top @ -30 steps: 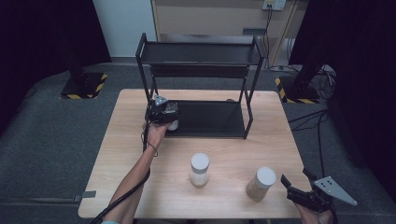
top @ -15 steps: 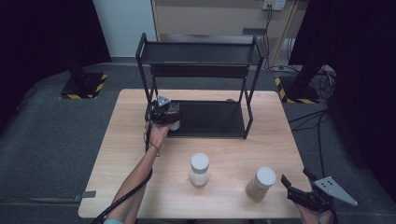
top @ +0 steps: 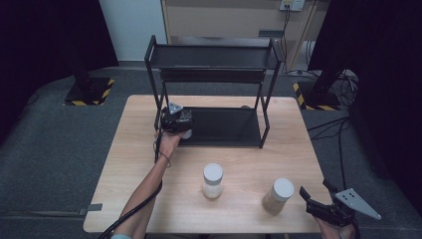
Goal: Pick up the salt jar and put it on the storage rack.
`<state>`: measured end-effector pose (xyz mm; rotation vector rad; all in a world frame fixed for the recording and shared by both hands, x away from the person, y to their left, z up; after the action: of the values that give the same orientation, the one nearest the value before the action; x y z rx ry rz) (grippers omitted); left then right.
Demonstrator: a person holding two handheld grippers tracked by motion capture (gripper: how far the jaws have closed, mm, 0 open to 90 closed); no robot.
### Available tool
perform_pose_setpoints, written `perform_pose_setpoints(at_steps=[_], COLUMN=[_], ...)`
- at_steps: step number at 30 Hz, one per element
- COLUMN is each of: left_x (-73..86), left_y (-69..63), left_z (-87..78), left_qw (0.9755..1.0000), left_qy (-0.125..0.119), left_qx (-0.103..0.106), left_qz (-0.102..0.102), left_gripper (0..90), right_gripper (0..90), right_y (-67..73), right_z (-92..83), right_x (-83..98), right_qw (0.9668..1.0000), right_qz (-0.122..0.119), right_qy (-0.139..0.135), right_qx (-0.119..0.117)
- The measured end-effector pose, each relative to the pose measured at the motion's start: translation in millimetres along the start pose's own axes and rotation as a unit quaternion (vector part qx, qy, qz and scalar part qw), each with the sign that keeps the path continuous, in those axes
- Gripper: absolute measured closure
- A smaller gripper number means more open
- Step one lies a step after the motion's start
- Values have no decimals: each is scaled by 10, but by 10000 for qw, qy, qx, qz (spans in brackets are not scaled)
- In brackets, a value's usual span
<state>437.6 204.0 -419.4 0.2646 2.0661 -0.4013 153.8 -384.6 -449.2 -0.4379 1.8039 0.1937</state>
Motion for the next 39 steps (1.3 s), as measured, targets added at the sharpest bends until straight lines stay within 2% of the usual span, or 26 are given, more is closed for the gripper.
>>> perform_pose_setpoints(at_steps=[2,10,12,13,17,25,31,34,39], left_x=[-48,-258,-319,-319,-409,-501,-582,-610,-615], left_y=[3,-49,-51,-51,-90,-111,-81,-72,-23], left_z=[-20,-151,-188,-188,-297,-455,-654,-761,-939], left_qw=[9999,9994,9990,9990,9981,9963,9927,9907,9871], left_qy=[-62,-196,-169,-169,-216,-250,-313,-303,-321], left_qx=[71,278,405,405,542,745,1096,1213,1433], left_qz=[-39,103,62,62,207,346,383,536,644], left_gripper=[232,97,94,88,80,48,38,38,39], right_gripper=[90,90,90,90,90,90,90,90,90], right_y=[0,3,1,1,3,5,6,4,5], right_z=[2,-3,-1,-1,-3,-1,1,-2,0], right_x=[0,-1,-1,-1,-1,-2,-4,-3,-5], right_qw=[10000,10000,10000,10000,10000,10000,10000,10000,10000], right_qz=[-1,-4,-5,-5,-17,-26,-24,-18,-27], right_qy=[1,-8,-9,-9,-18,-17,-12,-10,-6], right_qx=[1,0,-2,-2,-5,-1,-4,-3,-6])
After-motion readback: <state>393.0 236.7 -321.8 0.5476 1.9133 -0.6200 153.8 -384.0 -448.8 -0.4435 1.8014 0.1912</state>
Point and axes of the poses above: each handheld gripper's, and its own axes: z roughly forward along the jaws, x roughly out of its underside, y roughly to its left, the point moved 2 cm from there along z, roughly forward along the jaws, and after that the axes turned 10 degrees about -z, right-handed, at the moved point
